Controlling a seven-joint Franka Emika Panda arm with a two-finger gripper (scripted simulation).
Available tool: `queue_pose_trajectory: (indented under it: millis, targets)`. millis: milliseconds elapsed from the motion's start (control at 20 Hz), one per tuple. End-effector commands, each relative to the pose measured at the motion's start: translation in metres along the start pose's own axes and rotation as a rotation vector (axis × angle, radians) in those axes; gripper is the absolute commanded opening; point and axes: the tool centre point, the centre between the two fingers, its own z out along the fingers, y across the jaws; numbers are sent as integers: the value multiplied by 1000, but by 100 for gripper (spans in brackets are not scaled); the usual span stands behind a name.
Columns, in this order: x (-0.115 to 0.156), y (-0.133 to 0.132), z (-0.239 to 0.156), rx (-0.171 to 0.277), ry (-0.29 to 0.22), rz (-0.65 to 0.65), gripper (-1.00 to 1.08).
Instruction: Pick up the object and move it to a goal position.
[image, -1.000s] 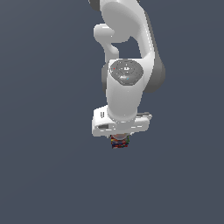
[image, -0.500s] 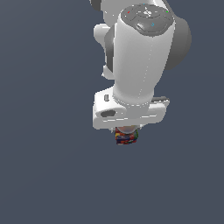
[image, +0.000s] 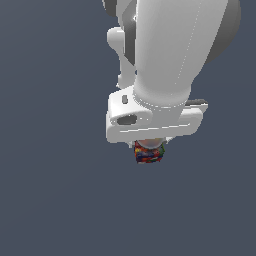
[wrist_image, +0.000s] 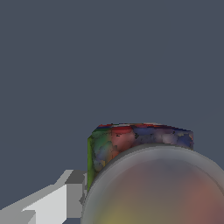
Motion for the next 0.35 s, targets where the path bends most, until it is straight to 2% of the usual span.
queue_pose_trajectory:
  millis: [0, 300]
  targets:
    - [2, -1, -7, 0, 4, 0, -100]
    - [3, -1, -10, 0, 4, 0, -100]
